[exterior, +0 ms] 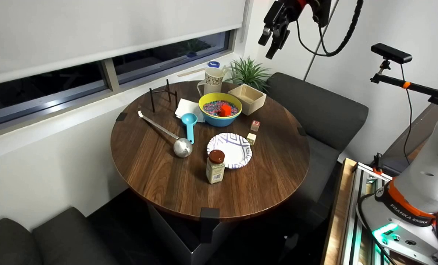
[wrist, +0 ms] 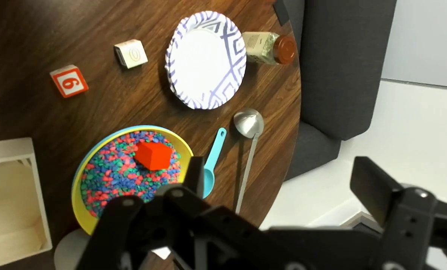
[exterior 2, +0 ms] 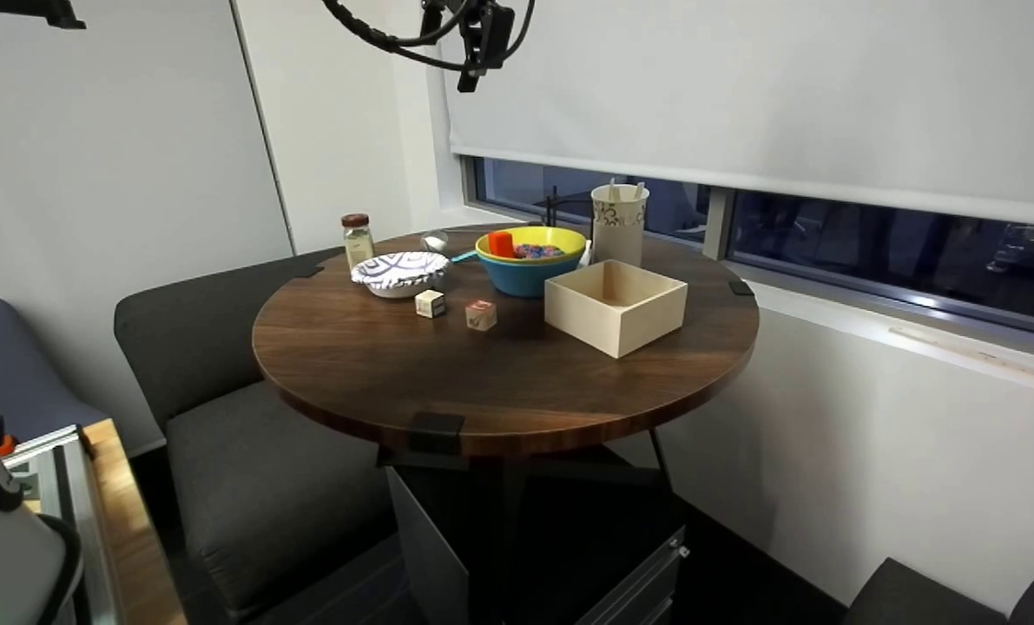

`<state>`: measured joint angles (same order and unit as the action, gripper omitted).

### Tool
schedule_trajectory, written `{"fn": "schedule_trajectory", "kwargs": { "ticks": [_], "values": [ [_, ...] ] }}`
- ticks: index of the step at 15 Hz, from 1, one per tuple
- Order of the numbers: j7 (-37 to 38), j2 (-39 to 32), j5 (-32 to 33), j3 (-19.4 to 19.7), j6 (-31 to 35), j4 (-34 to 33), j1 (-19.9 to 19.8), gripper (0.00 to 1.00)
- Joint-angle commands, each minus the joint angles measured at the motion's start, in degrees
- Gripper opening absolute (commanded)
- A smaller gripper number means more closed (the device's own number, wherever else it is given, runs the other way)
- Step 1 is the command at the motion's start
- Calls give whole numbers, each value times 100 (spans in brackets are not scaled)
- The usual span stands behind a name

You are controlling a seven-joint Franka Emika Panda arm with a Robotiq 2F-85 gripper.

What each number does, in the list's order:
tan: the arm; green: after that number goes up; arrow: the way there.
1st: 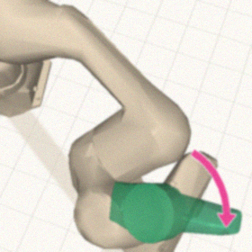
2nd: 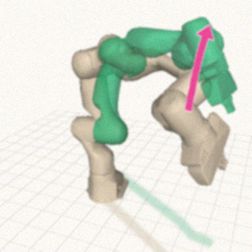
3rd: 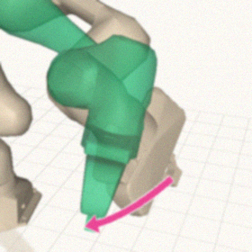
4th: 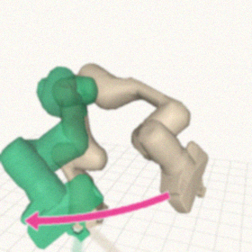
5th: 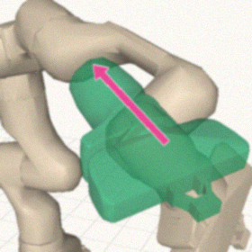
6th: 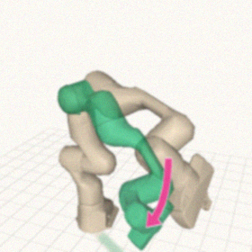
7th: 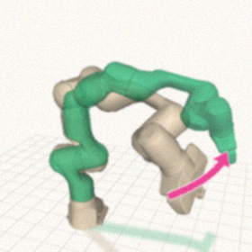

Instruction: Remove the orange block from the yellow bowl and put it on the table

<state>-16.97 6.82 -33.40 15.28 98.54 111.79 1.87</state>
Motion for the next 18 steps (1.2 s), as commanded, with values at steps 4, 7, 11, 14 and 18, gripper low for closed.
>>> {"fn": "schedule_trajectory", "kwargs": {
  "ticks": [4,7,11,14,18],
  "values": [
    [1978,-1515,300,-695,-490,-1496,-319,100],
    [2075,-2034,289,-874,-877,-1912,-411,100],
    [1817,-2651,351,-999,-1581,-2448,-620,100],
    [1971,-3053,685,-1017,-1652,-2790,-665,100],
    [2097,-3537,1247,-1070,-1659,-3223,-610,100]
  ]
}}
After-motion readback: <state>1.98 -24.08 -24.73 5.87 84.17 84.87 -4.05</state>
